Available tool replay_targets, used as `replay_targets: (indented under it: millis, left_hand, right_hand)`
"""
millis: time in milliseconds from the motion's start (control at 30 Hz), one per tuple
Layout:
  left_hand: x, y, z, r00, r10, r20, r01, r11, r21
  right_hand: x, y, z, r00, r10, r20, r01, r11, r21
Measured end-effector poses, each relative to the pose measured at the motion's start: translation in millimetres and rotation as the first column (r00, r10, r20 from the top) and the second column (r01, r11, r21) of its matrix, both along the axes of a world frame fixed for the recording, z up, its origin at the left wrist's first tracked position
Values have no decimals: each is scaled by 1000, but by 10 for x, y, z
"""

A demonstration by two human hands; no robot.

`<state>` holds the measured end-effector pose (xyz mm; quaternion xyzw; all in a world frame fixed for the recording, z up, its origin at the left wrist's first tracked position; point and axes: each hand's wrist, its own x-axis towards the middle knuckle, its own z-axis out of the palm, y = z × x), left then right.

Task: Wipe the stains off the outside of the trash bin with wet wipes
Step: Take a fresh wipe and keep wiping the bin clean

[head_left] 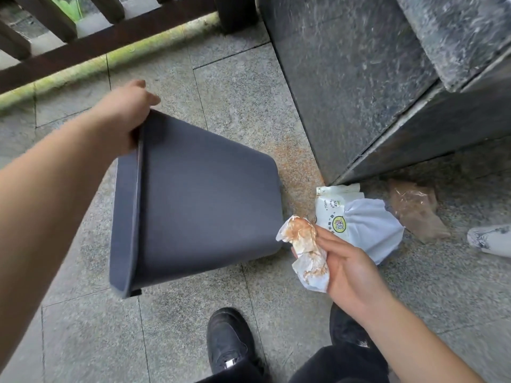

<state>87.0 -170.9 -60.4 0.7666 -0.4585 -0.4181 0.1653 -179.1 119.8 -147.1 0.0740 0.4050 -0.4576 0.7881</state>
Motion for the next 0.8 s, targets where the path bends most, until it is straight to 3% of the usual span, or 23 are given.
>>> replay_targets:
  millis: [100, 233, 300, 367, 433, 500, 700, 800]
  left_hand:
    - [-100, -142, 2, 984, 14, 175, -9, 1000, -27]
    - [-95, -66, 32, 980, -36, 197, 40, 999, -20]
    - [-80, 67, 90, 990, -55, 130, 64, 996, -60]
    - [-68, 262, 203, 998, -32, -59, 25, 994, -110]
    - [-32, 502, 337, 960, -49, -274, 2, 986, -167]
    - [34, 755, 426, 910, -121, -396, 33, 974, -223]
    - [146, 1294, 443, 830, -342, -441, 204, 921, -331]
    - [109, 1423, 378, 822, -424, -379, 280, 882, -380]
  right_hand:
    - [4, -13, -19, 1000, 1, -23, 0, 1000, 27]
    - [12, -25, -24, 1000, -21, -20, 22, 999, 48]
    - [22, -26, -14, 1000, -15, -26, 16, 999, 52]
    - [16, -16, -19, 999, -9, -40, 11, 998, 62]
    - [-4, -3, -17, 999, 3, -48, 0, 997, 75]
    - [-41, 16, 0, 999, 18, -49, -14, 997, 81]
    - [-180, 22, 104, 994, 45, -97, -37, 995, 88]
    - [-218, 14, 157, 993, 36, -110, -29, 997, 65]
